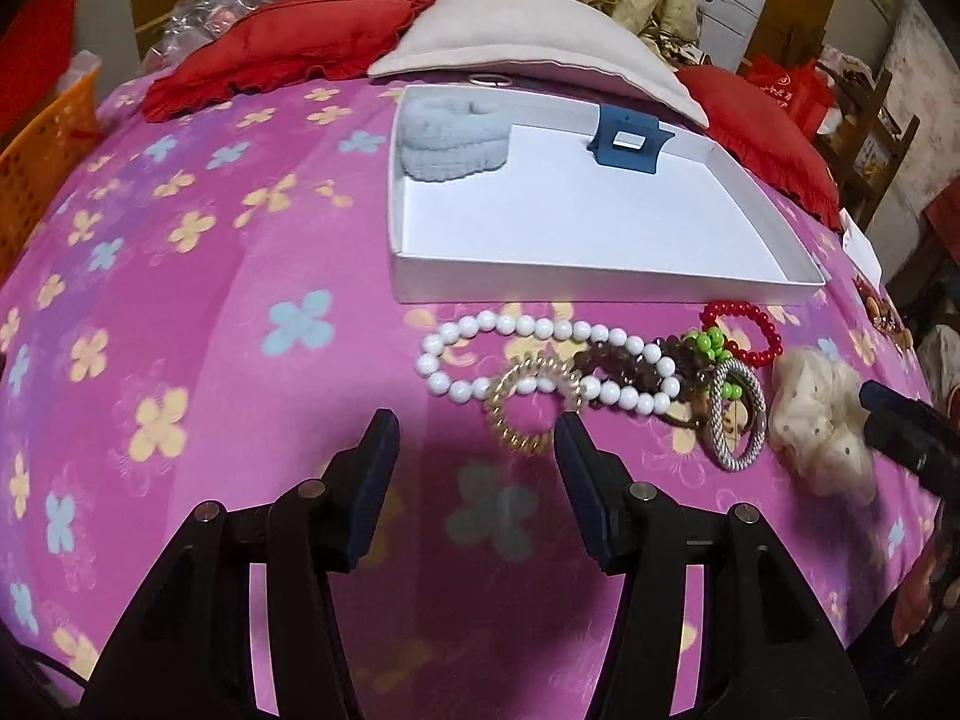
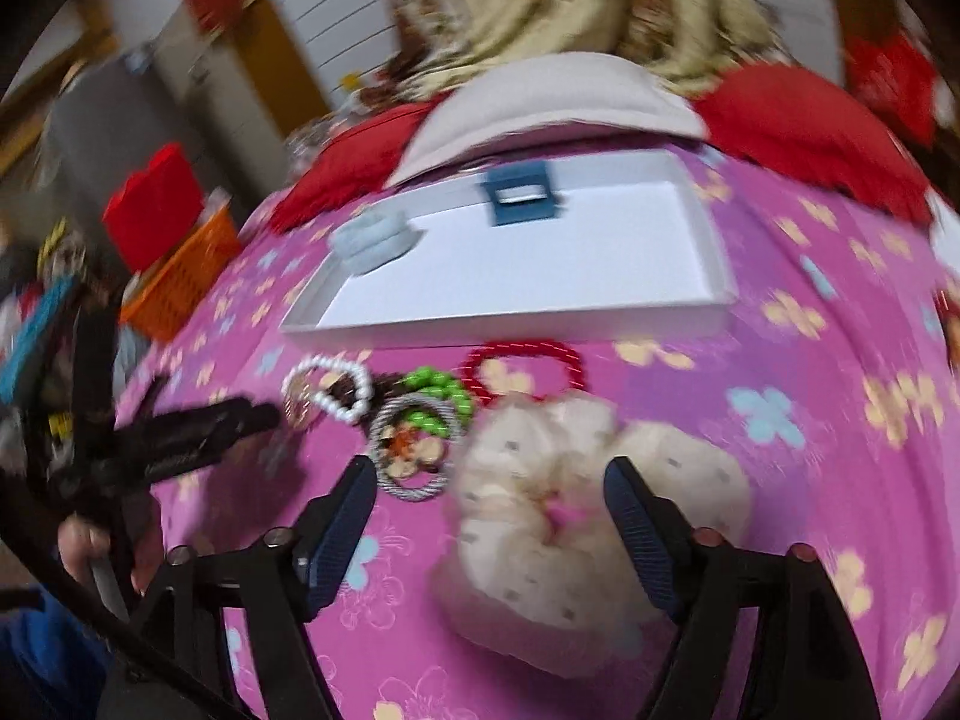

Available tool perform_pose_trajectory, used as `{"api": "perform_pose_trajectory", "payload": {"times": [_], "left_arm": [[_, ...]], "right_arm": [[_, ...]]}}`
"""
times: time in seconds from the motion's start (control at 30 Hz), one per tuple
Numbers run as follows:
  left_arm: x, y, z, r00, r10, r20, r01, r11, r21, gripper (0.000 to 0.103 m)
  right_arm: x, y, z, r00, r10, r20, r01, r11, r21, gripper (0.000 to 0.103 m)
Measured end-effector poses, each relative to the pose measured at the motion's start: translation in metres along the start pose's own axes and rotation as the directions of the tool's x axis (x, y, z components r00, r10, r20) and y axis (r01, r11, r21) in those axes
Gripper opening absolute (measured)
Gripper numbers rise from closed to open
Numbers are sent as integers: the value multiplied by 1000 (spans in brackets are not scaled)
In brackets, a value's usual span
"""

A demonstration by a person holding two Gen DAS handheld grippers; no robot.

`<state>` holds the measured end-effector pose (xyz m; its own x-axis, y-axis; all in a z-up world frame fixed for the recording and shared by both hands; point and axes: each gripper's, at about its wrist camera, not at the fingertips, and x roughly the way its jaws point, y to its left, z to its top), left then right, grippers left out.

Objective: Organize jewelry
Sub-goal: 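Grasp the gold coil hair tie with the left tool while the right tool grasps the silver bangle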

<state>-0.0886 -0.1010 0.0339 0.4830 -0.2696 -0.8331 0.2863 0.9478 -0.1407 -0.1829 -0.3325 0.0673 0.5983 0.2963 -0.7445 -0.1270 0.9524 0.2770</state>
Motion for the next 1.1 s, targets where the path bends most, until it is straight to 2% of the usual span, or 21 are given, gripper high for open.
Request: {"api": "perform_pose_trajectory", "payload": {"times": [0.03,0.13,0.27,0.3,0.33,0.37,0.43,0.5,0.53,0.57,0.87,1.1], "left_arm": [[4,0,2,1000,-4,-5,4,1000,-2,44],[16,2,5,1000,-16,-25,16,1000,-12,36],[18,-1,8,1000,-22,-6,22,1000,0,32],[19,-3,8,1000,-26,-3,26,1000,5,25],[20,-5,7,1000,-30,-3,30,999,15,12],[21,-7,6,1000,-31,-4,31,999,24,9],[20,-11,3,999,-32,4,31,998,46,9],[19,-12,1,999,-39,3,39,998,47,9],[18,-12,-1,999,-49,0,49,998,39,9],[17,-11,-2,998,-56,-1,56,998,33,8],[-24,-2,-17,994,-103,44,104,994,-28,8],[-53,4,-26,992,-90,88,95,994,-46,8]], "right_arm": [[7,9,2,1000,11,-11,-11,999,-31,63],[26,23,9,999,13,-32,-15,997,-82,54],[53,26,14,998,-23,-62,17,995,-96,43],[59,25,14,997,-28,-71,22,996,-92,42],[63,25,14,997,-31,-76,25,996,-90,41],[68,24,13,996,-41,-83,33,995,-91,41],[72,26,11,995,-56,-81,47,994,-100,35],[71,27,11,996,-37,-80,30,996,-89,24],[70,27,12,996,-34,-81,27,996,-86,14],[70,29,11,996,-36,-81,29,996,-88,10],[36,36,9,1000,7,-18,-8,998,-58,7],[4,44,9,999,14,34,-12,998,-63,7]]}}
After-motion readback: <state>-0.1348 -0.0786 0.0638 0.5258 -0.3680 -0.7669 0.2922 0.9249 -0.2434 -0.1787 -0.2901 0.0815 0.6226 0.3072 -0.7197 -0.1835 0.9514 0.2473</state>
